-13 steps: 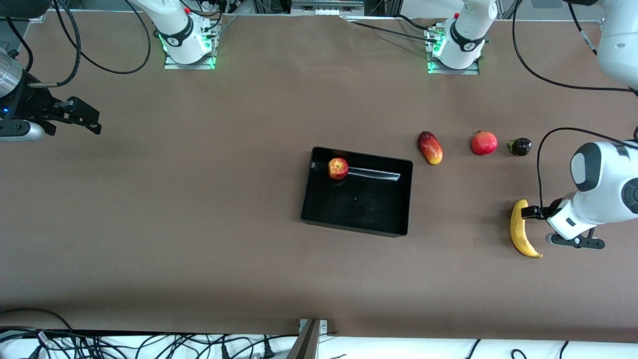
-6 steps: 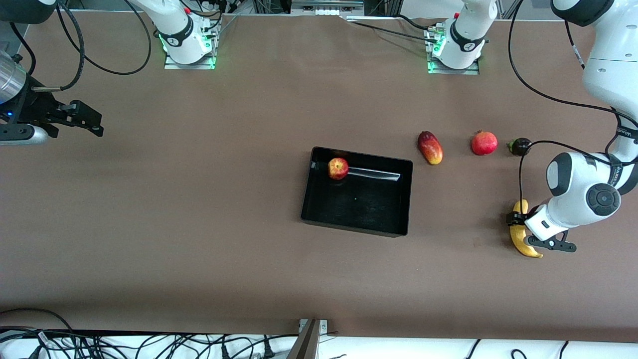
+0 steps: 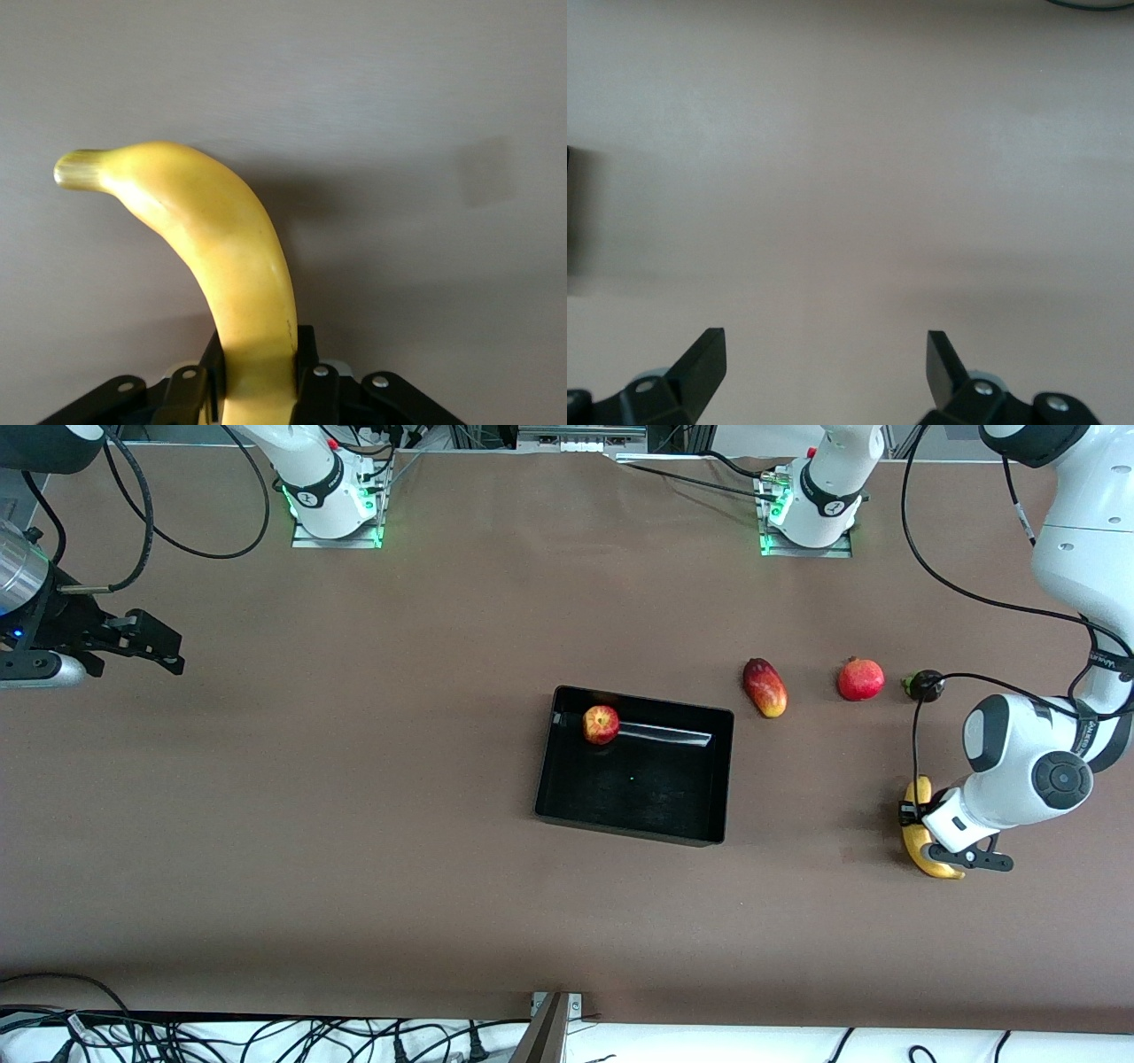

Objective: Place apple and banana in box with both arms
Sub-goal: 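Lift the banana and carry it over the box with the left gripper, then lower the held banana into the box with the left gripper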

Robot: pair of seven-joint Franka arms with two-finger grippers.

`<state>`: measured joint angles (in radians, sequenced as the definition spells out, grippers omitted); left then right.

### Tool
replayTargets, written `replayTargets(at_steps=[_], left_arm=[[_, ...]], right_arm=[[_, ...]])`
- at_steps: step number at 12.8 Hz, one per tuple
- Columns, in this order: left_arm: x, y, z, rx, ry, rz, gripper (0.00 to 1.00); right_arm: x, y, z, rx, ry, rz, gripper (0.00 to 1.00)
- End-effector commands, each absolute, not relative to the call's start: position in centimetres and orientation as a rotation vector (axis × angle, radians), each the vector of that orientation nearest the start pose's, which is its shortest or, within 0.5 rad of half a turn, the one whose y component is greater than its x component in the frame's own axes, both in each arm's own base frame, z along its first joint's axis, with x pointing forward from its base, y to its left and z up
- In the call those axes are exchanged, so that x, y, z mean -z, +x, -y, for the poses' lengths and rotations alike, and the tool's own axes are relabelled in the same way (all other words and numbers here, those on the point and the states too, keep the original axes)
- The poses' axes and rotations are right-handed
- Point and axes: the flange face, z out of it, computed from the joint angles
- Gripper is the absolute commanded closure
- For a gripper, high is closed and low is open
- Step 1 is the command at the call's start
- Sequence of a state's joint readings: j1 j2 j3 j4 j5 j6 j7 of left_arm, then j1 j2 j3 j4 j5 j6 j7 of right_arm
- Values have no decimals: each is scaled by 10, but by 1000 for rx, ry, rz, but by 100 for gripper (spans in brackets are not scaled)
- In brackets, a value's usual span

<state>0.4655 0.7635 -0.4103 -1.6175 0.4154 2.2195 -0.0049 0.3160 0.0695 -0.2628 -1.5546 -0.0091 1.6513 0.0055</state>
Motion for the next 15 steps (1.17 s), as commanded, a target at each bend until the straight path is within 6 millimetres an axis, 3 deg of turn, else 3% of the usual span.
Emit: replayTargets(at_steps=[1, 5, 9, 12, 13, 15], left_arm=[[-267, 664, -13, -256, -3065, -76, 100], [-327, 639, 118, -390, -3097, -22, 100], [-355, 609, 248, -373, -3137, -38, 100], [-360, 589, 317, -304, -3168, -31, 100], [-358, 587, 332, -269, -3193, -25, 100], [-334, 584, 358, -228, -3225, -24, 100]], right_arm=[[-606, 584, -37, 66, -3164, 70, 0], [-606, 584, -37, 66, -3164, 70, 0], [-606, 584, -37, 64, -3165, 70, 0], [-606, 584, -36, 66, -3165, 68, 0], [-606, 584, -36, 63, -3165, 68, 0], [-606, 584, -36, 63, -3165, 68, 0]])
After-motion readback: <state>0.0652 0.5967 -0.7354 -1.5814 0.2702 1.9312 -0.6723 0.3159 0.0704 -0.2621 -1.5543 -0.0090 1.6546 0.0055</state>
